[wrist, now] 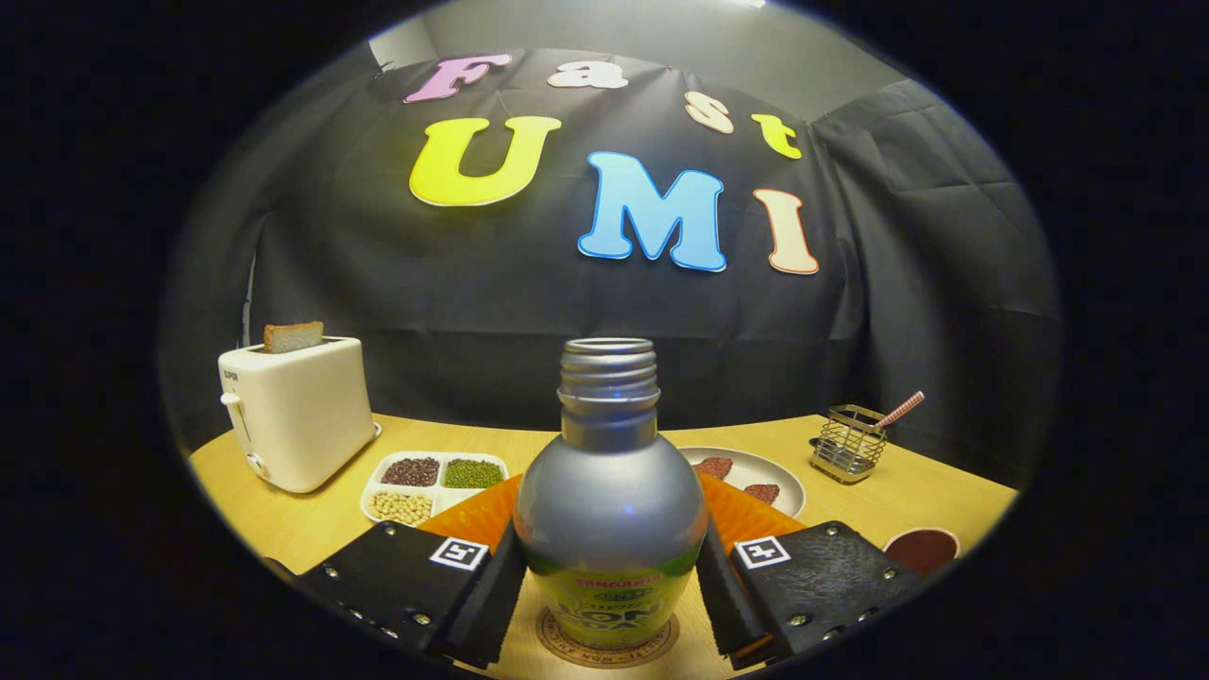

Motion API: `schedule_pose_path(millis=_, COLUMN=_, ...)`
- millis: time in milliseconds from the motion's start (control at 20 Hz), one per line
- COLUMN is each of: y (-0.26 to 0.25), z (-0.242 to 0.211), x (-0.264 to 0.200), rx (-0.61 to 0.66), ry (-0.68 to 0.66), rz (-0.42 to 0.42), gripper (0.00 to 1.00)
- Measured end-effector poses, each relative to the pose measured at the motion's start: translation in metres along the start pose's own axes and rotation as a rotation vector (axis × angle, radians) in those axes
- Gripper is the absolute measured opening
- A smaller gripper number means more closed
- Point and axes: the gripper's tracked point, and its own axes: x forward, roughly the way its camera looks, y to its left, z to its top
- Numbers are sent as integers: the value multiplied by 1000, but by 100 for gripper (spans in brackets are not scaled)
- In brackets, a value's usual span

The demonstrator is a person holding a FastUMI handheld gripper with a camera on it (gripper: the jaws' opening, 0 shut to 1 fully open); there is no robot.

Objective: Take the bottle from table, then pour the juice into the cup, finally place the bottle on the coaster

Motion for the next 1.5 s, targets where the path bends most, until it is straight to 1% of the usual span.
schedule_pose_path(millis=100, y=5, z=-6, x=0, rx=16, ry=10, rz=9, gripper=80)
schedule_pose_path(millis=350, y=8, z=-5, x=-2, rx=16, ry=-19, rz=-1, gripper=80)
schedule_pose_path(millis=450, y=9, z=-6, x=-4, rx=24, ry=-8, rz=10, gripper=81)
schedule_pose_path(millis=500, y=11, z=-4, x=-3, rx=41, ry=-19, rz=28, gripper=83)
schedule_pose_path(millis=550, y=13, z=4, x=-11, rx=61, ry=-34, rz=41, gripper=89)
schedule_pose_path(millis=600, y=12, z=7, x=-9, rx=66, ry=-43, rz=41, gripper=99)
schedule_pose_path(millis=700, y=5, z=13, x=-13, rx=43, ry=-34, rz=23, gripper=99)
schedule_pose_path(millis=850, y=8, z=44, x=-25, rx=22, ry=-65, rz=68, gripper=99)
schedule_pose_path(millis=1000, y=-2, z=92, x=-44, rx=13, ry=-115, rz=98, gripper=99)
schedule_pose_path(millis=1150, y=-13, z=143, x=-67, rx=11, ry=-140, rz=111, gripper=99)
schedule_pose_path(millis=1300, y=-27, z=191, x=-92, rx=-55, ry=-125, rz=90, gripper=99)
schedule_pose_path(millis=1400, y=-20, z=226, x=-112, rx=-81, ry=-131, rz=130, gripper=99)
schedule_pose_path(millis=1500, y=-9, z=254, x=-130, rx=-77, ry=-133, rz=186, gripper=99)
